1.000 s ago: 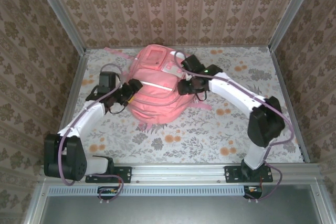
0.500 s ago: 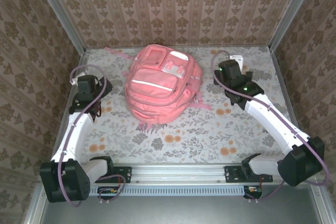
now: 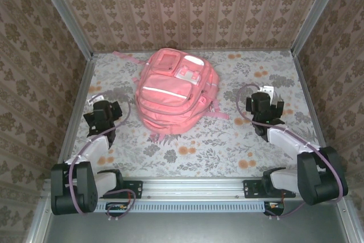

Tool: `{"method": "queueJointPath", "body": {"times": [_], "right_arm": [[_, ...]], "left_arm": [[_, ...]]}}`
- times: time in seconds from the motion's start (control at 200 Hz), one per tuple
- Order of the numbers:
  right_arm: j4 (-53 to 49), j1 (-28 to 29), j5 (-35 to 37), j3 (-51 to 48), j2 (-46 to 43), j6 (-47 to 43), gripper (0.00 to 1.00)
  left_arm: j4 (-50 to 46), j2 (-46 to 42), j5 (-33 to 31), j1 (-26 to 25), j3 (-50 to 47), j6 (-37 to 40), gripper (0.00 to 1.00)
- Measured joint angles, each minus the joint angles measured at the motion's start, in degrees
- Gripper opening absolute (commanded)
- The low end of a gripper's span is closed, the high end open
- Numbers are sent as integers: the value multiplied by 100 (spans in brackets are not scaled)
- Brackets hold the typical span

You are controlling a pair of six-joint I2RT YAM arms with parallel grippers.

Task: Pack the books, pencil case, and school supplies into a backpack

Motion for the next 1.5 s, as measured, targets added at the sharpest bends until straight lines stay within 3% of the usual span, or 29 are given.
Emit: {"method": "queueJointPath", "body": {"times": [0.415, 0.61, 0.755, 1.025, 1.5], "right_arm": [[2608, -415, -1482, -592, 671, -433, 100], [3294, -557, -1786, -726, 1176, -431, 100], [3582, -555, -1867, -752, 1482, -431, 100], [3709, -629, -1908, -748, 1631, -409, 100], [3709, -636, -1947, -743, 1635, -409, 100]], "left_arm": [[2557, 780, 1224, -190, -704, 955, 100], [3307, 1307, 1300, -310, -758, 1169, 100], [3807, 1860, 957, -422, -754, 1213, 100], [3644, 2232, 573, -518, -216, 1231, 100], [3344, 2306, 702, -354, -68, 1207, 100]]}}
